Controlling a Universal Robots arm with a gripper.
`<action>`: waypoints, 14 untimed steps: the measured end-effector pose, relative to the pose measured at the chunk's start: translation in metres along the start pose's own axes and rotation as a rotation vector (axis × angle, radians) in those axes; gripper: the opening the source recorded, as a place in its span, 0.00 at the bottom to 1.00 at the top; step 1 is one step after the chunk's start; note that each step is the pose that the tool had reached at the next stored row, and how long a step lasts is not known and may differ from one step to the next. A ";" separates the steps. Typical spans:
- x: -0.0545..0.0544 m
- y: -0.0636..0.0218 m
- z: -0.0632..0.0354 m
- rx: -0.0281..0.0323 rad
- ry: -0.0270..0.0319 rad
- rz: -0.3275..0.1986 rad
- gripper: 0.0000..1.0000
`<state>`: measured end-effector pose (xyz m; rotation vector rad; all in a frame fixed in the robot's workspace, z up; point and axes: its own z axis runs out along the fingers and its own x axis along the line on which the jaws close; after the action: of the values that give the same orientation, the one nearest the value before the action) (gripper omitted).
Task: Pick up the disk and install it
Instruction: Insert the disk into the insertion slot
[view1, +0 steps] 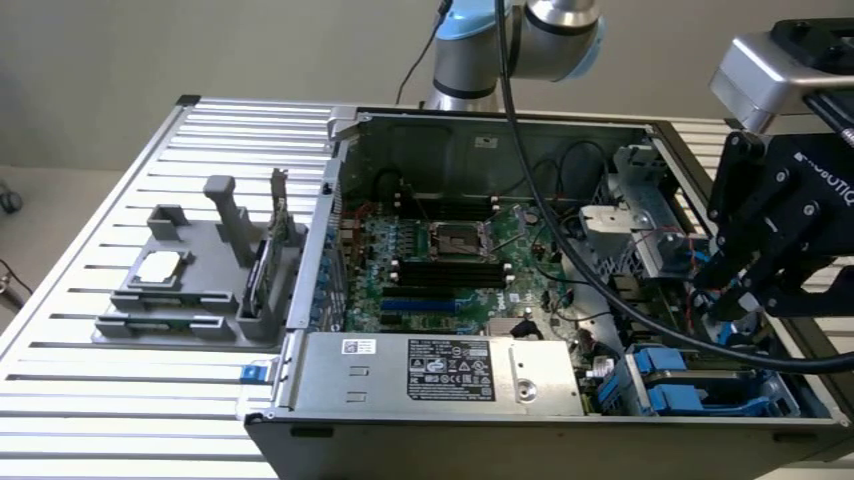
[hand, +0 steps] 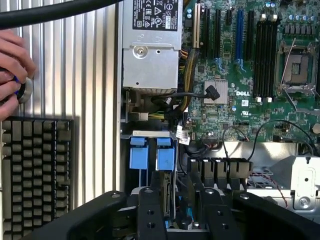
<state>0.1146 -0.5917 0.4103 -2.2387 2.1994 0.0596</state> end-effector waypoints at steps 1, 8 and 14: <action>0.000 -0.0004 0.0001 0.0002 -0.0002 0.000 0.31; 0.000 -0.0092 -0.0003 0.0018 0.0002 -0.001 0.11; 0.000 -0.0221 -0.0006 0.0018 0.0002 -0.002 0.18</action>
<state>0.1367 -0.5912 0.4104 -2.2396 2.1969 0.0573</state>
